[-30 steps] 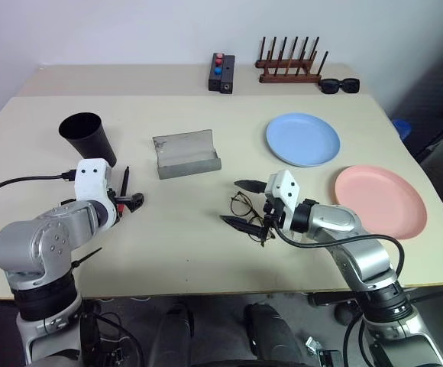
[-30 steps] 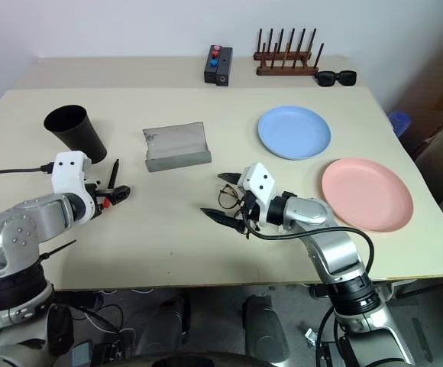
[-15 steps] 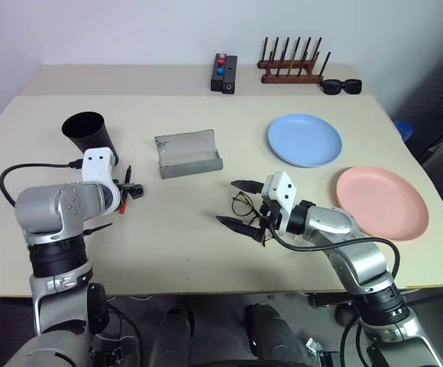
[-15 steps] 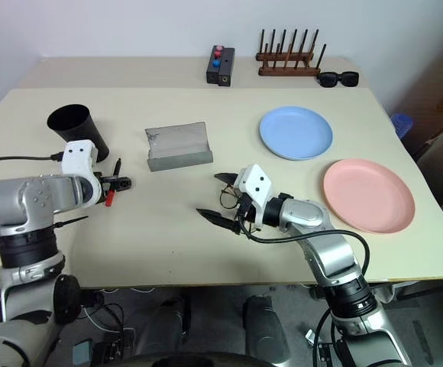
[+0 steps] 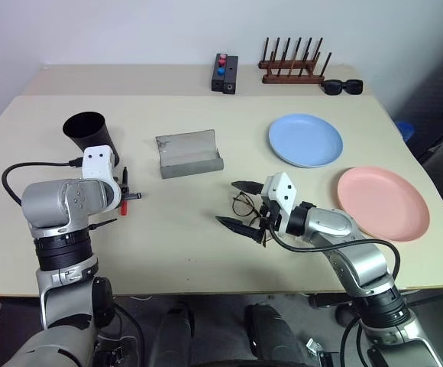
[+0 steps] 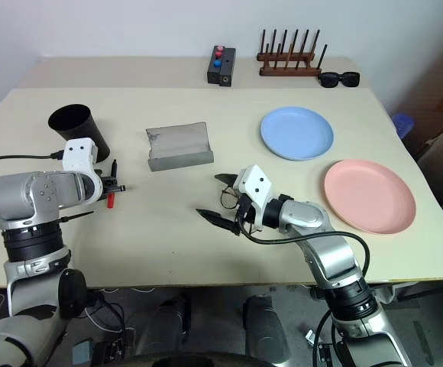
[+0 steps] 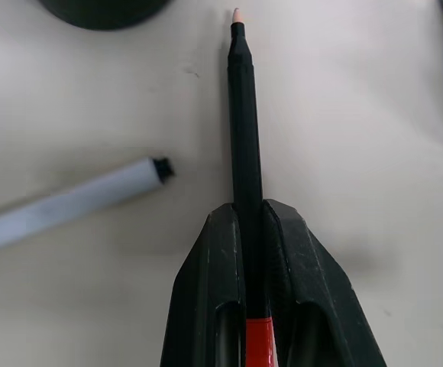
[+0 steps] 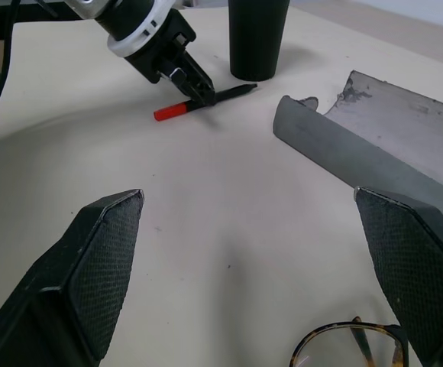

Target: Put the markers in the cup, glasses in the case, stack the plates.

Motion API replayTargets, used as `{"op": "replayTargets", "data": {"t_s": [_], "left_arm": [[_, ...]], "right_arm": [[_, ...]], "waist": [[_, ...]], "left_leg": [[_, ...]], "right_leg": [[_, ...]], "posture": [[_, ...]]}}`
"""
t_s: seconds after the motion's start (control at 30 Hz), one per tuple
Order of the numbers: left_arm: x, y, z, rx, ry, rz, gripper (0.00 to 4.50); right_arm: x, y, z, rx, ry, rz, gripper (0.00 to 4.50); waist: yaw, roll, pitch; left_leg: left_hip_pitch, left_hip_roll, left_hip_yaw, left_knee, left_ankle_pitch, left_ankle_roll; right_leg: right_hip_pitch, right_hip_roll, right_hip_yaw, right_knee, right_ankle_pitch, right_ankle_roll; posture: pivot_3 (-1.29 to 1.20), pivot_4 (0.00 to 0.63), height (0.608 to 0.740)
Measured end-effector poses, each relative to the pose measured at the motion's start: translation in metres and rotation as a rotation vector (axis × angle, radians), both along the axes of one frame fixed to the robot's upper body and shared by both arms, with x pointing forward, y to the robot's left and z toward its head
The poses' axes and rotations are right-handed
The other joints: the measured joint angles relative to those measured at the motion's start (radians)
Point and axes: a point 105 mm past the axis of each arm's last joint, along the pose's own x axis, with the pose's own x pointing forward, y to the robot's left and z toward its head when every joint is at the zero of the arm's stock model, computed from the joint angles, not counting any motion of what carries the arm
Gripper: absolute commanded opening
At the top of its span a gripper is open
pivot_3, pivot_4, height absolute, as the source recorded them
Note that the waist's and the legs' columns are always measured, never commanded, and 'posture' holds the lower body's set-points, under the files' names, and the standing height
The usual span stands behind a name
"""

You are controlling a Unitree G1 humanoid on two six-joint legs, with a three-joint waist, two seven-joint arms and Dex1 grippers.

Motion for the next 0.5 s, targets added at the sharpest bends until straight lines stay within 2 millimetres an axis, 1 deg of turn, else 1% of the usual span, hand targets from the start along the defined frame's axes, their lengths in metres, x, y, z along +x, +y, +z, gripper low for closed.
{"op": "replayTargets", "data": {"t_s": [0.1,0.13,0.2,0.27,0.33,0.43,0.5], "left_arm": [[-0.008,-0.003,0.0,0.007,-0.033,-0.059,0.04],[-0.01,-0.005,0.003,0.028,-0.067,-0.088,0.04],[-0.009,-0.007,0.017,0.091,-0.194,-0.148,0.04],[-0.006,-0.013,0.046,0.131,-0.4,-0.208,0.04],[-0.003,-0.013,0.078,0.109,-0.598,-0.203,0.04],[-0.001,-0.001,0.123,0.122,-0.856,-0.113,0.04],[0.0,0.01,0.143,0.186,-0.967,-0.046,0.04]], "right_arm": [[0.0,0.0,0.001,-0.001,-0.001,0.002,4.5],[0.0,0.001,0.001,-0.001,-0.002,0.003,4.5],[0.001,0.002,0.002,0.001,-0.007,0.007,4.5],[0.003,0.005,0.006,0.011,-0.018,0.011,4.5],[0.009,0.011,0.014,0.046,-0.037,0.01,4.5],[0.016,0.02,0.035,0.103,-0.09,0.016,4.5],[0.02,0.023,0.048,0.146,-0.121,0.013,4.5]], "waist": [[-0.004,0.0,0.0],[-0.005,0.0,0.0],[-0.004,-0.001,0.001],[-0.002,-0.001,0.001],[0.0,-0.001,0.001],[0.0,-0.001,0.001],[0.001,-0.001,0.001]], "left_leg": [[0.0,0.0,0.0,-0.001,0.0,0.0],[0.0,0.0,0.0,-0.001,0.0,0.0],[0.0,0.0,0.0,-0.002,0.0,0.0],[0.0,0.0,0.0,-0.002,0.001,-0.001],[0.0,0.0,0.0,-0.002,0.001,-0.002],[-0.001,0.0,0.0,-0.001,0.001,-0.002],[-0.001,0.0,0.0,-0.002,0.001,-0.002]], "right_leg": [[-0.001,0.0,0.0,0.0,0.0,0.0],[-0.001,0.0,0.0,0.0,0.0,0.0],[-0.002,0.0,0.0,0.0,0.0,-0.001],[-0.002,0.0,0.0,0.0,-0.001,-0.003],[-0.001,0.0,0.0,-0.001,-0.001,-0.004],[-0.001,0.0,0.0,-0.001,-0.001,-0.004],[-0.001,0.0,0.0,-0.001,-0.001,-0.003]], "posture": [[0.0,0.15,0.74],[0.0,0.15,0.74],[0.0,0.15,0.74],[0.0,0.15,0.74],[0.0,0.15,0.74],[0.0,0.15,0.74],[0.0,0.15,0.74]]}}
